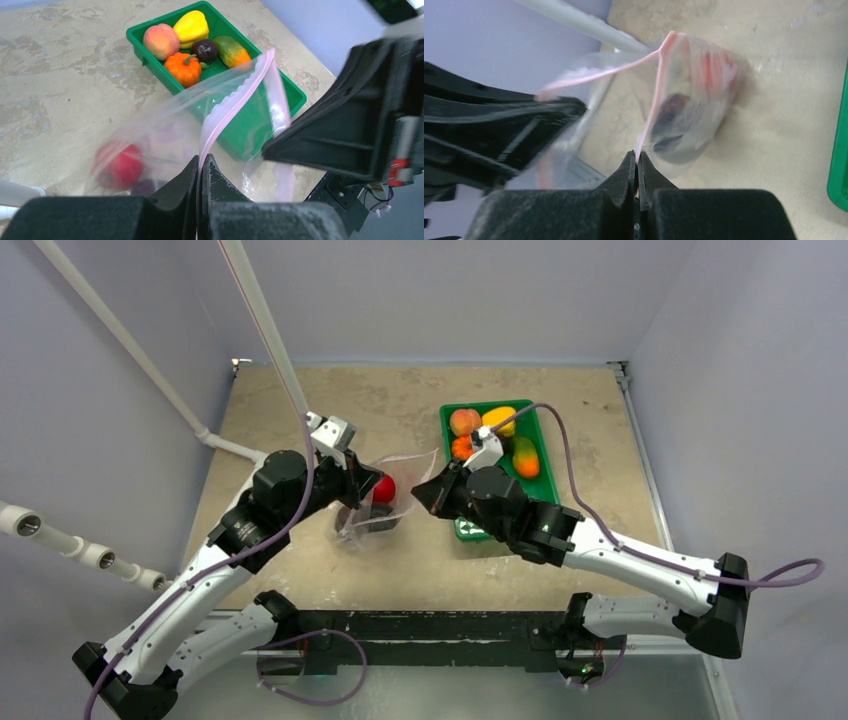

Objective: Place the food in the zip-top bag and seal the zipper
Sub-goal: Adjust the zipper food storage bag at the center of the board.

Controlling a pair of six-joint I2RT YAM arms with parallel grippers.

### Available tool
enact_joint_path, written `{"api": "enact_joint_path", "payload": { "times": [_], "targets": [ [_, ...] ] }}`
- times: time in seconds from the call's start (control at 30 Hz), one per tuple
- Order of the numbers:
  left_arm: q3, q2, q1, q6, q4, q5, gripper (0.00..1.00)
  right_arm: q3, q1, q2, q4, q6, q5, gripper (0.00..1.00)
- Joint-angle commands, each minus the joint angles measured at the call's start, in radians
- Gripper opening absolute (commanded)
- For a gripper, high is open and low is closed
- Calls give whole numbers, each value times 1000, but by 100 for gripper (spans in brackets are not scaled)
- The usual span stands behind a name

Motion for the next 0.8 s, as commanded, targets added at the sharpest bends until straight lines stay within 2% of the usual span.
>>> {"api": "enact_joint_path", "payload": {
  "times": [0.0,0.2,0.33,0.5,0.67,0.77],
  "targets": [
    [36,3,-2,20,-25,-58,0,188,-2,0,-95,-174,93,0],
    [137,14,-2,-7,-157,-161,0,412,-17,86,-240,-341,71,0],
    [201,4,-2,-22,-215,-234,0,495,-41,148,-299,-416,34,0],
    [251,-3,-1,-34,-271,-302,0,528,-63,210,-340,-463,46,0],
    [207,-28,-2,-71,-272,-348,0,512,-93,246,-340,-484,71,0],
    [188,-35,-2,-79,-267,-367,0,480,-138,244,-294,-511,36,0]
  ]
}}
